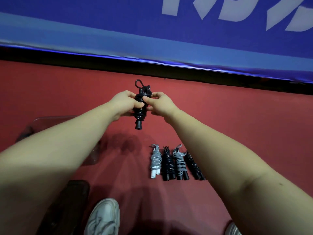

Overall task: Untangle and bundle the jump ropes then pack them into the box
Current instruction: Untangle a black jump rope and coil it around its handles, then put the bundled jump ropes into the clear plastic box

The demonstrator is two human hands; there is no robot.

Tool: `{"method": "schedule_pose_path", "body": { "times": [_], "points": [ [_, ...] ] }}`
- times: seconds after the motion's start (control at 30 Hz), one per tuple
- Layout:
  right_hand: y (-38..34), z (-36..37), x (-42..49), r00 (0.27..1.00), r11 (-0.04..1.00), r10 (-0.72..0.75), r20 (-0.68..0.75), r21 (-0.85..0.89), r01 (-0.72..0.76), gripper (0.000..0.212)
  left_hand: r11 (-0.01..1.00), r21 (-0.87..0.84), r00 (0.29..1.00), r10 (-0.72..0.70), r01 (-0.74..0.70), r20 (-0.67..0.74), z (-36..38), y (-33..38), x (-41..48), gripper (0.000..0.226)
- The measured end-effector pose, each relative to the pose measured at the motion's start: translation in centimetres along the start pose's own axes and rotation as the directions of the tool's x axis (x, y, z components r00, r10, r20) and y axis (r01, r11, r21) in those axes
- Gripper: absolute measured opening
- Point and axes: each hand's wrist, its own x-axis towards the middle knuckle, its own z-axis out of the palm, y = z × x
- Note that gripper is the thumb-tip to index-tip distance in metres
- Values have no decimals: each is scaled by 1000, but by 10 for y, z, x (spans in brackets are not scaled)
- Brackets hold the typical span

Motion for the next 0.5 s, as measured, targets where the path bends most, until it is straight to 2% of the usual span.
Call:
{"method": "schedule_pose_path", "body": {
  "times": [0.1, 0.2, 0.27, 0.5],
  "points": [
    [-17, 32, -7, 999, 1000, -16, 40, -11, 16, 40, 1000, 29, 1000, -1, 1, -9, -38, 0, -15, 24],
    [-30, 65, -16, 997, 1000, -31, 76, 1, 31, 42, 1000, -8, 999, -5, 4, -32, -75, -4, -30, 25],
    [-37, 86, -20, 995, 999, -46, 90, -13, 47, 42, 1000, -18, 999, -2, 1, -51, -97, -9, -41, 17],
    [-47, 163, -16, 982, 979, -87, 169, -167, 116, 45, 998, 1, 988, -60, 61, -140, -164, -40, -57, 15]
  ]
}}
